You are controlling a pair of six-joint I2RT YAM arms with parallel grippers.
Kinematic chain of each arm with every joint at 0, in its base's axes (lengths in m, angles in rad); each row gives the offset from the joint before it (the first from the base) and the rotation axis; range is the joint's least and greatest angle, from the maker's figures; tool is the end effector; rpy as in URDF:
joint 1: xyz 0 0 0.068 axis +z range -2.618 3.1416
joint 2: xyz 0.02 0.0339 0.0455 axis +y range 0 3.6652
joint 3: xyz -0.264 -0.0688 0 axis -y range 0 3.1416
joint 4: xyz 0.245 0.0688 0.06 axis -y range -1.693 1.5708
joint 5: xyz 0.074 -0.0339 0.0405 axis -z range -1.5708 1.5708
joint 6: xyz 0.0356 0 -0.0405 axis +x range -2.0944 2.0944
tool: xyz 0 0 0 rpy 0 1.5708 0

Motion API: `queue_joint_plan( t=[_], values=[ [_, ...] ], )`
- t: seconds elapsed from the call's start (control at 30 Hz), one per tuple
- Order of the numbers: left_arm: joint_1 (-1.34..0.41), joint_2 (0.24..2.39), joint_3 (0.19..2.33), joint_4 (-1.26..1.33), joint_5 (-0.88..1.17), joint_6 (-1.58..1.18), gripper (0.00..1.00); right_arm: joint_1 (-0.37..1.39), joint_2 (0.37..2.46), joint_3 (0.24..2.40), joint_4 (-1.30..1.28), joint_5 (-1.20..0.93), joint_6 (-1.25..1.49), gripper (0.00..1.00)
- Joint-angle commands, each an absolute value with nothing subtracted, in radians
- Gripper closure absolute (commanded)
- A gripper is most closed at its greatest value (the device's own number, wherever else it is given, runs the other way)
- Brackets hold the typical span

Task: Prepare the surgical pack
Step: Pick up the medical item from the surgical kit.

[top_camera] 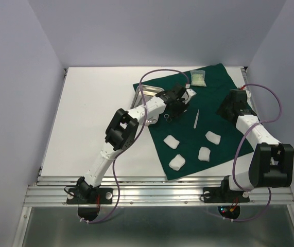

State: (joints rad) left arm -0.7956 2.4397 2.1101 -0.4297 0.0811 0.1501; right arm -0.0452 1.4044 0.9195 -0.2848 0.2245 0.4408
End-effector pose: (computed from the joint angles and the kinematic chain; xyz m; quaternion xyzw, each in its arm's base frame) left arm 0.3844 -0.3965 0.1861 0.4323 0.8100 -0.1604 0.3622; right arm 0.2984 -0.0214 0.2371 0.2626 0.8777 -0.0250 0.4002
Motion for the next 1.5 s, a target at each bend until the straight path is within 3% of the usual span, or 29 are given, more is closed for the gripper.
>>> queue_joint_plan(
  t=[0.0, 0.6, 0.63, 0.67, 0.77, 0.83, 0.97, 1.17, 1.47],
  values=[
    [-0.796, 2.441, 2.164, -0.443, 0.132, 0.181, 0.47, -0.048, 1.376, 0.94, -0.275, 0.219, 0.433, 0.43],
    [-0.795, 2.513, 2.184, -0.443, 0.074, 0.179, 0.52, -0.048, 1.385, 0.933, -0.273, 0.216, 0.437, 0.43],
    [-0.795, 2.514, 2.184, -0.443, 0.071, 0.179, 0.54, -0.048, 1.385, 0.933, -0.273, 0.215, 0.437, 0.43],
    [-0.795, 2.514, 2.184, -0.443, 0.061, 0.179, 0.63, -0.048, 1.385, 0.931, -0.273, 0.215, 0.439, 0.43],
    [-0.798, 2.516, 2.183, -0.446, 0.037, 0.175, 0.76, -0.048, 1.382, 0.931, -0.273, 0.215, 0.439, 0.43],
    [-0.799, 2.505, 2.175, -0.443, 0.025, 0.175, 0.77, -0.048, 1.382, 0.931, -0.275, 0.216, 0.44, 0.43],
    [-0.808, 2.479, 2.166, -0.433, -0.029, 0.158, 0.75, -0.048, 1.381, 0.933, -0.273, 0.212, 0.44, 0.43],
    [-0.819, 2.444, 2.161, -0.419, -0.032, 0.144, 0.51, -0.048, 1.374, 0.931, -0.275, 0.209, 0.44, 0.43],
    [-0.816, 2.51, 2.212, -0.442, -0.026, 0.149, 0.5, -0.048, 1.367, 0.931, -0.278, 0.216, 0.433, 0.43]
  ],
)
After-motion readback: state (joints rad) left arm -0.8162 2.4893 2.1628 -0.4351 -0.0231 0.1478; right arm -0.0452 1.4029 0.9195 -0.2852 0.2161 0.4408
